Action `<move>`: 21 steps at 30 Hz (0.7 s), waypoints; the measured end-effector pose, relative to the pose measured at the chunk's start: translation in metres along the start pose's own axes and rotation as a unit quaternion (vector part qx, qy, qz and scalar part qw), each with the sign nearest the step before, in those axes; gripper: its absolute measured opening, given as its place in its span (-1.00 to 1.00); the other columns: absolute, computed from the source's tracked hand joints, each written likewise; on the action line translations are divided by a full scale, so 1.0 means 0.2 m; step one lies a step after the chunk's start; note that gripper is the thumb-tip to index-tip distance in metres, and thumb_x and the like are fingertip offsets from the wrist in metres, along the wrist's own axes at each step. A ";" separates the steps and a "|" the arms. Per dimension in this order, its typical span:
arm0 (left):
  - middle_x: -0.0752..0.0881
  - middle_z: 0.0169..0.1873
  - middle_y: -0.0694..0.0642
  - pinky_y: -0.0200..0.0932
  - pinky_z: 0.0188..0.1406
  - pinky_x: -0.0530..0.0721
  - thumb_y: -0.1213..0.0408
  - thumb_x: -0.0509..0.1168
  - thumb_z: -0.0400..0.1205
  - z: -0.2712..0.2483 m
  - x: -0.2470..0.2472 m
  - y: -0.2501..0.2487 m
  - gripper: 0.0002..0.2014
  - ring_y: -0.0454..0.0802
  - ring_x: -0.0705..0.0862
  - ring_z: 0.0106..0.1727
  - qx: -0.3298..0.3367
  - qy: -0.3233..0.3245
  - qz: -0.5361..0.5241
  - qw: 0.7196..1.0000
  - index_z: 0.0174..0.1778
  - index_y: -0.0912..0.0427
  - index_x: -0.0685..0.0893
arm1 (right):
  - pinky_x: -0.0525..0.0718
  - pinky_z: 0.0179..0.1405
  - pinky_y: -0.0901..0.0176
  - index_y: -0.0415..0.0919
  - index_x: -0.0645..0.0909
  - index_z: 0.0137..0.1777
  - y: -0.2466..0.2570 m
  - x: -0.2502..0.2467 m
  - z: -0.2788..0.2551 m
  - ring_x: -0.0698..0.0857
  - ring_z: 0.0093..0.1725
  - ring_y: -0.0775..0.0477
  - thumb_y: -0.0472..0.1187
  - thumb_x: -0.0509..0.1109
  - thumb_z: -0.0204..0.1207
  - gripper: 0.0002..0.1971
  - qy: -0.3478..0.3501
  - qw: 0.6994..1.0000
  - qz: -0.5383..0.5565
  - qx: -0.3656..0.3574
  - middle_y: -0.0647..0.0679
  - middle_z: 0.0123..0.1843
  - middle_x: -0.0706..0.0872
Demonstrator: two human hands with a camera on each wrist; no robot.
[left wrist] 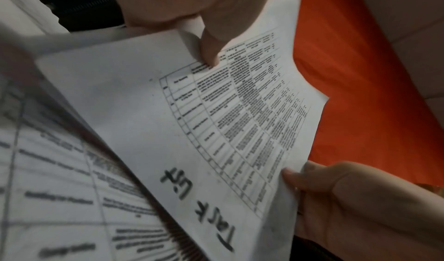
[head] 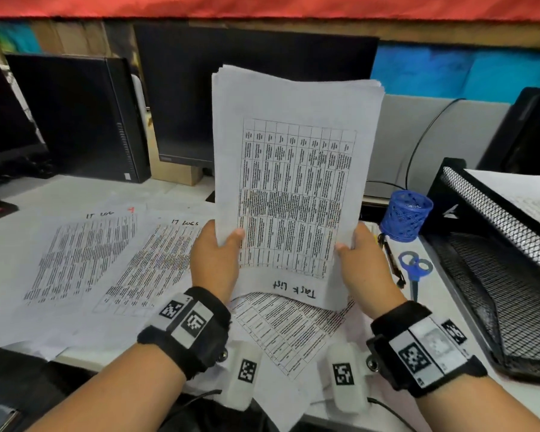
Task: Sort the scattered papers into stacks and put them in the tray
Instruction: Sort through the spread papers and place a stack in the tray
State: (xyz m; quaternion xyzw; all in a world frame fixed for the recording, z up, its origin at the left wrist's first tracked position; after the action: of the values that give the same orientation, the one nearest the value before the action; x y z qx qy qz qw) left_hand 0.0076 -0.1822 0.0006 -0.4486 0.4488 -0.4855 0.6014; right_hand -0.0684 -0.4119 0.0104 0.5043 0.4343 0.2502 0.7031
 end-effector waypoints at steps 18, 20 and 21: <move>0.75 0.07 -0.19 0.00 0.17 0.61 0.12 0.13 0.74 -0.19 0.20 -0.24 -0.81 -0.10 0.70 0.16 0.007 0.185 -0.045 0.982 0.16 -0.23 0.60 | 0.62 0.28 -0.06 -0.08 0.59 0.29 -0.10 -0.46 -0.19 0.69 0.17 -0.03 -0.29 0.20 0.67 -0.73 0.012 0.998 0.013 0.064 0.05 0.16 0.74; 0.77 0.08 -0.16 0.01 0.12 0.63 0.02 0.10 0.74 -0.27 0.26 -0.26 -0.77 -0.09 0.73 0.14 -0.005 0.263 -0.039 0.964 0.23 -0.22 0.61 | 0.68 0.10 0.05 -0.12 0.65 0.22 -0.09 -0.60 -0.23 0.74 0.10 -0.04 -0.30 0.22 0.67 -0.76 0.010 0.997 0.010 0.076 0.00 0.11 0.78; 0.79 0.07 -0.10 -0.03 0.05 0.64 -0.01 0.08 0.73 -0.32 0.27 -0.25 -0.73 -0.09 0.75 0.09 -0.025 0.295 -0.037 0.955 0.24 -0.15 0.62 | 0.70 0.03 0.06 -0.14 0.67 0.18 -0.08 -0.67 -0.25 0.77 0.05 -0.06 -0.31 0.23 0.67 -0.77 0.017 0.996 0.020 0.082 -0.04 0.08 0.81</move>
State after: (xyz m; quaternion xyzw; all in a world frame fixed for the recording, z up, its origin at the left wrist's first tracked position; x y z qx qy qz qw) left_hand -0.0563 -0.2483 0.0313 -0.3170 0.6011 -0.6066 0.4126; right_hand -0.1792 -0.4988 0.0380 0.5650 0.4550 0.2363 0.6465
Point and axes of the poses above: each hand's wrist, its own z-axis towards the middle knuckle, its own x-axis out of the palm, y = z × x, the point moved 8 cm from there along z, towards the middle knuckle
